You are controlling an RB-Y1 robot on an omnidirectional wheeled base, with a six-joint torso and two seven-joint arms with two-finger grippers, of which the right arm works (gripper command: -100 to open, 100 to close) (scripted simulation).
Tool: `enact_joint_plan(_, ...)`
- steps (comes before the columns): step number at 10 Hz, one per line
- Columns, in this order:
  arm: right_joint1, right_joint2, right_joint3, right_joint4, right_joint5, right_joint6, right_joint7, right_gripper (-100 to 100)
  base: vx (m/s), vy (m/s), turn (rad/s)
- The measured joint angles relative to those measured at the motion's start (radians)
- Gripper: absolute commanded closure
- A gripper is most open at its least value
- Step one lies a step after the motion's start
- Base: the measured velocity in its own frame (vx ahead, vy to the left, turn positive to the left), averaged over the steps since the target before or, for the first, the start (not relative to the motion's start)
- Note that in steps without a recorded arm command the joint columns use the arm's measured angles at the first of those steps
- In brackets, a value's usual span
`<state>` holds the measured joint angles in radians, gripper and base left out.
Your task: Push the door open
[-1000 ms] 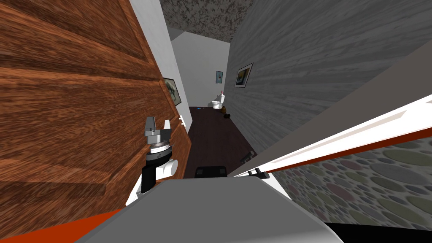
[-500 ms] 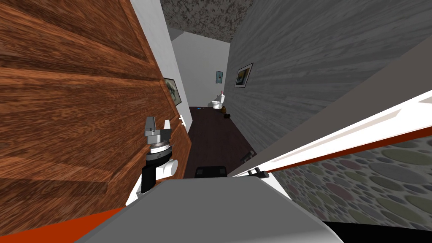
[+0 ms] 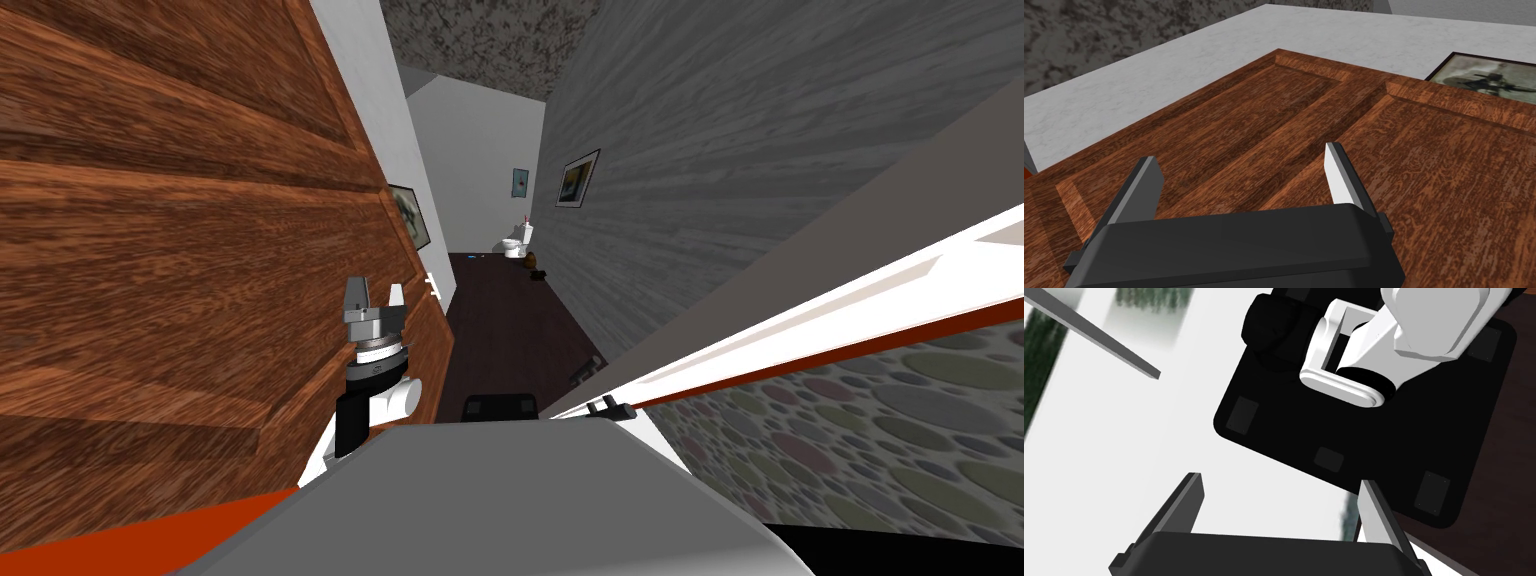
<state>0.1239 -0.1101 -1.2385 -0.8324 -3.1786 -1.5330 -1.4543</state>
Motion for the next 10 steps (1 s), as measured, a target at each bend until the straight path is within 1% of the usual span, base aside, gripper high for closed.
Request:
enact_joint_plan(1, -0.009, -0.008, -0.012, 0.022, -0.030, 0.003, -0.027, -100, -0.009, 0.000, 0.002)
enact_joint_plan(3, -0.017, -0.015, -0.027, 0.040, -0.085, 0.006, -0.061, -100, -0.007, 0.000, 0.001)
enact_joint_plan(4, -0.017, -0.013, -0.031, 0.037, -0.105, 0.003, -0.073, -100, -0.012, 0.000, 0.000)
enact_joint_plan(5, -0.016, 0.002, -0.039, 0.016, -0.134, -0.007, -0.091, -100, -0.021, -0.001, -0.001)
enact_joint_plan(6, -0.024, 0.002, -0.049, 0.025, -0.163, -0.008, -0.118, -100, -0.016, 0.000, 0.002)
enact_joint_plan(7, -0.025, 0.001, -0.055, 0.025, -0.185, -0.012, -0.132, -100, -0.018, -0.001, -0.001)
enact_joint_plan(8, -0.023, 0.010, -0.063, 0.009, -0.215, -0.022, -0.148, -100, -0.026, 0.001, -0.003)
enact_joint_plan(9, -0.029, 0.007, -0.074, 0.012, -0.245, -0.031, -0.173, -100, -0.017, -0.001, 0.001)
enact_joint_plan(10, -0.032, 0.003, -0.079, 0.021, -0.267, -0.031, -0.187, -100, -0.017, -0.003, -0.001)
